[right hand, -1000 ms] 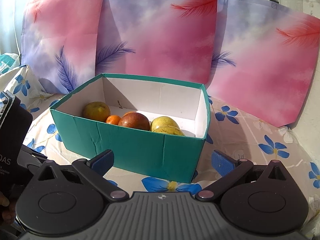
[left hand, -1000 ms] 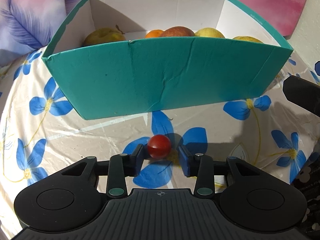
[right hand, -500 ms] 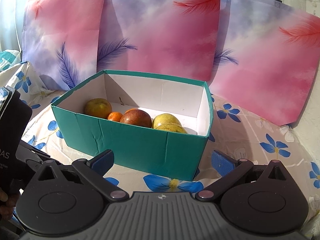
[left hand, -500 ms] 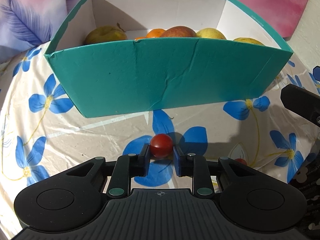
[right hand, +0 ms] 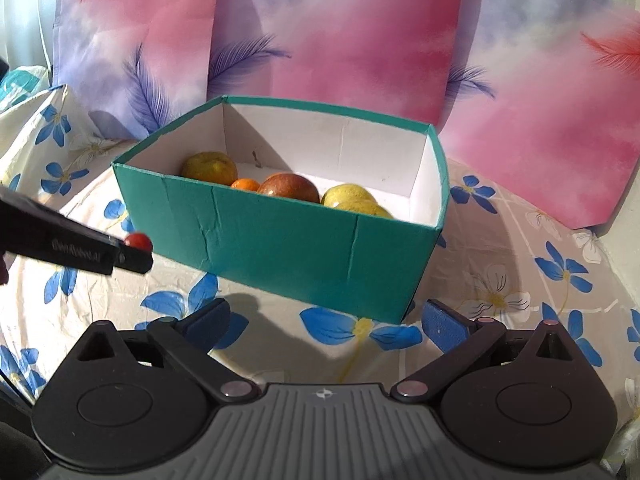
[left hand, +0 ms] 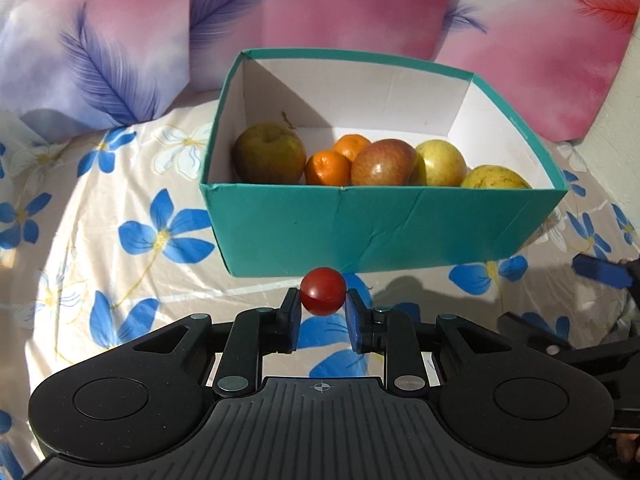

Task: Organize fruits
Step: 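Carry the cherry tomato over the box with the left tool while the right tool grasps another tomato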

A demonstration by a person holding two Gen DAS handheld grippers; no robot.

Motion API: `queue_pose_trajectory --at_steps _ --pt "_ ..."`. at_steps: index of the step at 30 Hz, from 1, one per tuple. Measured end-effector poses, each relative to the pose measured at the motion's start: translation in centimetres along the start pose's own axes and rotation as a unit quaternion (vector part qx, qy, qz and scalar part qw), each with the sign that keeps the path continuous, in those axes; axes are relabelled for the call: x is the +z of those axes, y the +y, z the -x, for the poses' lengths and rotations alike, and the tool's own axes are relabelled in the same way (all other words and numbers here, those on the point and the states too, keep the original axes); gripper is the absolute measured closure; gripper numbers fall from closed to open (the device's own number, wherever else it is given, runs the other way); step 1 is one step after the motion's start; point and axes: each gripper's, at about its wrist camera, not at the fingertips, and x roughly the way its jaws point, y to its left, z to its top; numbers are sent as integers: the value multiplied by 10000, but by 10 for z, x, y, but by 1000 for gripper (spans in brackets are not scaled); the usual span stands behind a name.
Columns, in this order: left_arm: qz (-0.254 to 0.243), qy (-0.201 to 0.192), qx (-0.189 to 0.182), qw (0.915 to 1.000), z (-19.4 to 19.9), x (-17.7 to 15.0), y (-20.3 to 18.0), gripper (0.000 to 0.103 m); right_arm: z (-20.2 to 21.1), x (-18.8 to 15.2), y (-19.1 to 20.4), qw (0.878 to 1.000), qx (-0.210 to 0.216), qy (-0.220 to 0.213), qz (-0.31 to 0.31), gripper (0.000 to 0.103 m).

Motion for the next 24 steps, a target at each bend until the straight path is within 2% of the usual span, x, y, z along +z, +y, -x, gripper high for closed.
queue_pose_trajectory --at_steps 3,7,8,13,17,20,22,24 --pt "-3 -18 -9 10000 3 1 -1 76 -8 -7 7 9993 235 282 49 15" --pt "-32 93 -24 9999 1 -3 -1 76 -17 -17 18 9962 568 646 158 41" --pt "-40 108 -22 9999 0 -4 -1 76 -20 -19 21 9951 627 745 157 44" --pt "-55 177 9 9998 -1 -8 0 76 -32 -30 30 9913 741 1059 239 58" --pt "-99 181 -21 9998 0 -9 -3 76 -40 -34 34 9890 767 1248 186 64" --pt "-83 177 8 9998 1 -9 -3 76 -41 -34 37 9900 766 1153 274 70" --pt "-64 180 21 9998 1 -9 -2 76 -41 -34 38 9901 783 1117 327 81" --pt "-67 194 46 9998 1 -8 -3 76 -41 -33 37 9899 815 1114 333 81"
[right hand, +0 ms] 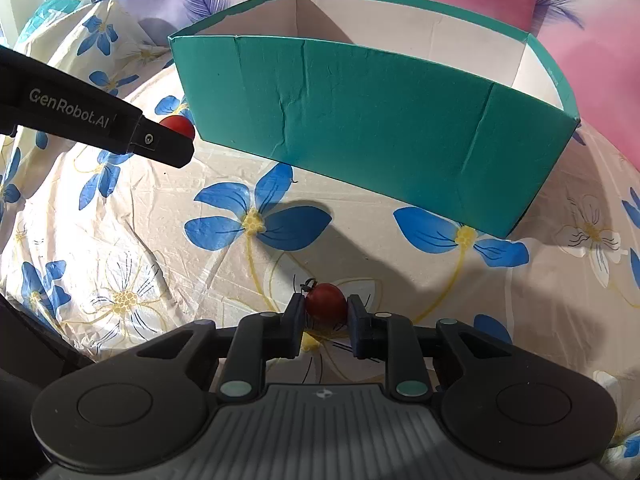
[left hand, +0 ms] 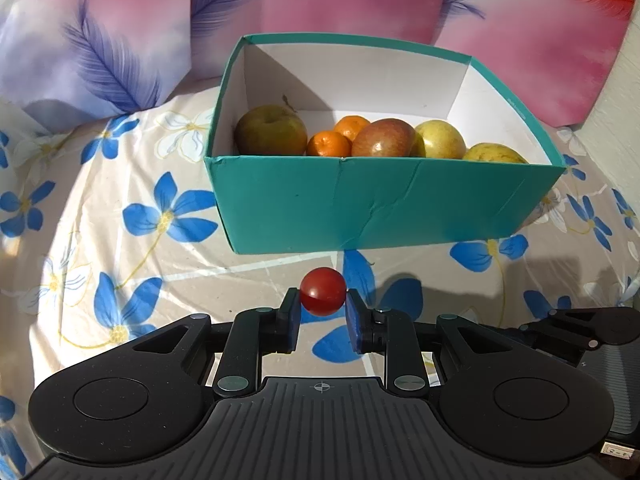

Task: Organize fruits
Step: 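Carry the cherry tomato over the box with the left tool while the right tool grasps another tomato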

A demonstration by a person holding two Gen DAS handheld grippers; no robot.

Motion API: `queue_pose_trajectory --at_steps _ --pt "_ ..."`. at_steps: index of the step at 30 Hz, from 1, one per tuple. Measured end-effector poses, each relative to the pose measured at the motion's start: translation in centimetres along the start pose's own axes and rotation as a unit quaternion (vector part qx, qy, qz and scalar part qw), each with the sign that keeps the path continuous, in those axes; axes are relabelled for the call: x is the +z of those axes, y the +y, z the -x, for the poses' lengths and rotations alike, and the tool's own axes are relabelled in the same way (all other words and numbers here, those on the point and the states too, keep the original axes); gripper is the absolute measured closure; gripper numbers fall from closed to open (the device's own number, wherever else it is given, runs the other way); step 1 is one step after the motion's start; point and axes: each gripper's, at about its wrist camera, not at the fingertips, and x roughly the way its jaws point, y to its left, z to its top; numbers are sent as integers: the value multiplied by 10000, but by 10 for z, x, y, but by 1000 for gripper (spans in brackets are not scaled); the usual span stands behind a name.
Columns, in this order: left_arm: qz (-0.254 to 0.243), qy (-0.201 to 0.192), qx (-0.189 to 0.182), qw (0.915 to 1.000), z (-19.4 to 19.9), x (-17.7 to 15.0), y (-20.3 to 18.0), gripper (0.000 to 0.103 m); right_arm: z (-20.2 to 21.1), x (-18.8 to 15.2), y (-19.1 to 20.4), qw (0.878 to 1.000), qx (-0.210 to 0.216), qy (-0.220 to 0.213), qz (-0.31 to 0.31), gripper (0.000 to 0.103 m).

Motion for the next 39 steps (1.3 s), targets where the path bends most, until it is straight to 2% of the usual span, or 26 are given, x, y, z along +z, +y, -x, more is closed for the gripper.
queue_pose_trajectory --at_steps 5,9,17,21,25,30,33,39 --pt "-70 -38 35 10000 3 4 -6 76 3 0 -8 9999 -50 -78 -129 81" --pt "-199 -255 50 9995 15 17 -14 76 16 5 -16 9990 -110 -333 -266 81" --pt "-351 -950 222 9946 40 76 -37 76 51 28 -34 9928 -260 -1042 -531 81" --pt "-452 -1126 319 9921 34 98 -49 75 68 42 -43 9874 -404 -1387 -650 81" --pt "-461 -1109 546 9913 17 105 -55 75 80 53 -50 9803 -614 -1726 -742 82" --pt "-457 -1032 524 9922 2 105 -54 75 85 62 -54 9750 -746 -1943 -777 82" --pt "-468 -1030 598 9918 -7 106 -52 75 85 64 -56 9732 -769 -2011 -811 82" --pt "-396 -734 676 9942 -37 100 -43 75 82 66 -53 9725 -788 -2030 -825 82"
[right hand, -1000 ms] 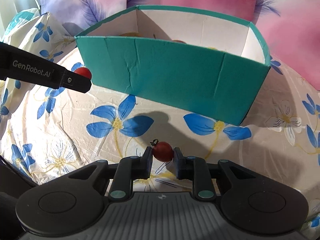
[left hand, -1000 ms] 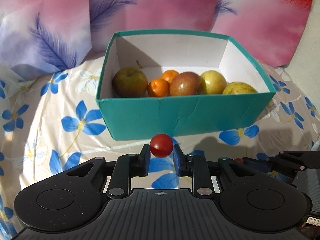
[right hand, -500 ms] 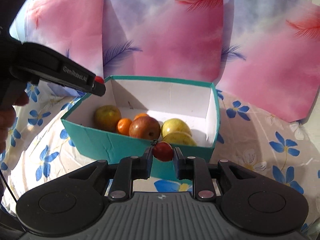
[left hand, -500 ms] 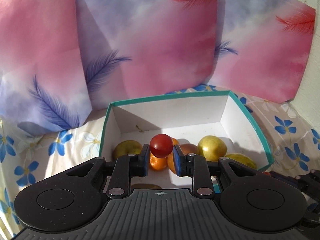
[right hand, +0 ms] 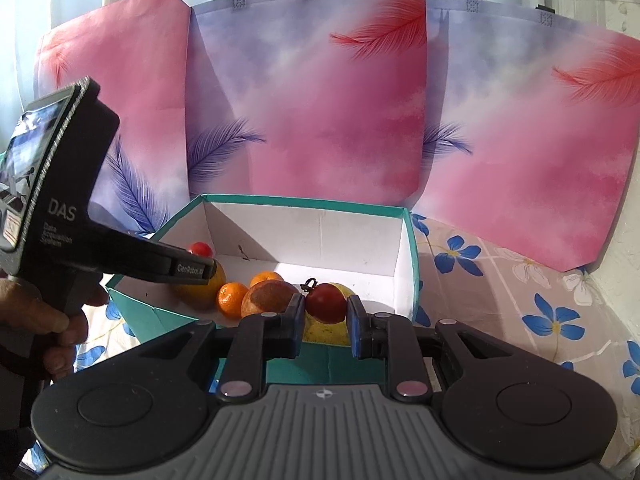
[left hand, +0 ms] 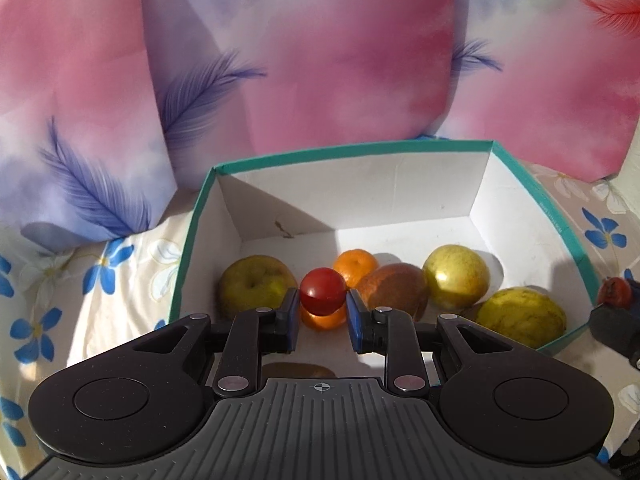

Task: Organize fruits
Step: 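Carry the cherry tomato over the box with the left tool while the right tool grasps another tomato, then open the left tool to drop the cherry tomato into the box, then lower the cherry tomato into the box and open the right tool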

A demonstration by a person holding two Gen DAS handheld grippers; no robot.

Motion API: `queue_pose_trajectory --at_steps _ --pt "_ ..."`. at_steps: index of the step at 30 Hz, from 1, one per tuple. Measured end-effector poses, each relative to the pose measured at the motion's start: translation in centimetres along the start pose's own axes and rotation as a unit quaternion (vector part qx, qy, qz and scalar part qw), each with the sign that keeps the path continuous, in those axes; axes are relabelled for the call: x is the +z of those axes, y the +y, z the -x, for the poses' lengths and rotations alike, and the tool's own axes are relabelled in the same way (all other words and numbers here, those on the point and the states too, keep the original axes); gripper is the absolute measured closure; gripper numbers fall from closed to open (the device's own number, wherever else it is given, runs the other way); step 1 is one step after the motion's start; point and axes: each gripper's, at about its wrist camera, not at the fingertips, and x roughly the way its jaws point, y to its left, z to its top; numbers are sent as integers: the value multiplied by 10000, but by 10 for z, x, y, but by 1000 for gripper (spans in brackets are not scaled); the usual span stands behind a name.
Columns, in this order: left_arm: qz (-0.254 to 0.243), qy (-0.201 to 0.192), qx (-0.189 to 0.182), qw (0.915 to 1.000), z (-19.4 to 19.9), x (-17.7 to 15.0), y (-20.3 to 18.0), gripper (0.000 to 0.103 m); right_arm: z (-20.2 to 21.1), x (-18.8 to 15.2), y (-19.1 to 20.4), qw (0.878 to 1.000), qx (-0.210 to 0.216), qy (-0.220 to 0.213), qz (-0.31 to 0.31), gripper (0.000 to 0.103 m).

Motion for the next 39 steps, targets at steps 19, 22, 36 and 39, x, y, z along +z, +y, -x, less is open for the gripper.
queue_pose_trajectory --at_steps 19,22,36,39 --pt "222 295 13 9993 -27 -18 7 64 -7 6 2 10000 -11 -46 5 82" --pt "229 241 31 9994 -22 -18 8 44 -9 7 1 10000 -9 -46 -5 81" --pt "599 -493 298 9965 54 -21 25 6 -32 3 1 9998 -123 -148 26 81" --pt "582 -306 279 9974 47 -22 26 6 -41 0 3 9999 -119 -65 44 81"
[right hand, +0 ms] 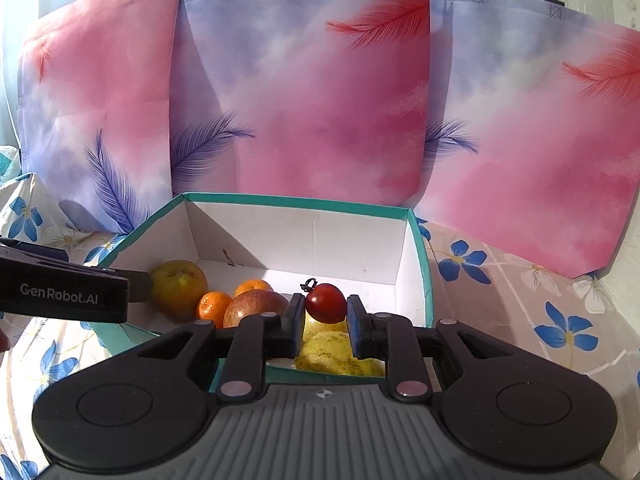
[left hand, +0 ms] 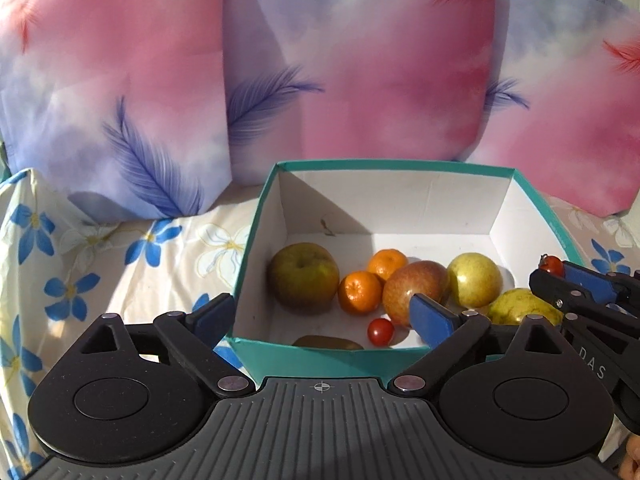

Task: Organize fruits
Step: 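Lower the cherry tomato into the box and open the right tool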

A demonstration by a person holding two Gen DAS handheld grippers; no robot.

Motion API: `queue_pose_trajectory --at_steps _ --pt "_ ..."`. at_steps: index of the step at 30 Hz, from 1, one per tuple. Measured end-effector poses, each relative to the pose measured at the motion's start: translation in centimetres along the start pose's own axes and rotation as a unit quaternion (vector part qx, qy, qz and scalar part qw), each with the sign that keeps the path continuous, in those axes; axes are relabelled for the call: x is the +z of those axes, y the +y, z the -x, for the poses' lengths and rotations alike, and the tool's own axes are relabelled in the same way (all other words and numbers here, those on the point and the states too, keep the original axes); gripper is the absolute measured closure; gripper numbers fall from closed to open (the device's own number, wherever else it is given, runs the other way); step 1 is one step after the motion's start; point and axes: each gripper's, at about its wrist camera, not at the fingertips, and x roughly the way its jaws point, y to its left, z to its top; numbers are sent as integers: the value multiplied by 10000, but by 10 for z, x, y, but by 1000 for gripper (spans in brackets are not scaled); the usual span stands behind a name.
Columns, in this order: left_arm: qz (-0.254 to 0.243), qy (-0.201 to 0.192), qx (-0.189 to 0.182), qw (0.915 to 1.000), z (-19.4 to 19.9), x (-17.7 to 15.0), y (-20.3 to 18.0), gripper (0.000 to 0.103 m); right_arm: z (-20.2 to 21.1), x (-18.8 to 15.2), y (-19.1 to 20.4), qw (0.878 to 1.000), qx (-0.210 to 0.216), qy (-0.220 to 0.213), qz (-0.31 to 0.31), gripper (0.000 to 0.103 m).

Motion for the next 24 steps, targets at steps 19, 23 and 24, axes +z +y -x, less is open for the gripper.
queue_pose_trajectory --at_steps 19,23,24 --pt "-30 372 -90 9993 -15 -3 0 6 -21 -4 11 9996 -67 51 261 81" --pt "-49 396 -99 9992 -17 -3 0 6 -24 -4 12 9996 -55 81 275 81" --pt "-44 396 -105 9991 -17 -3 0 6 -25 -4 13 9996 -58 94 270 81"
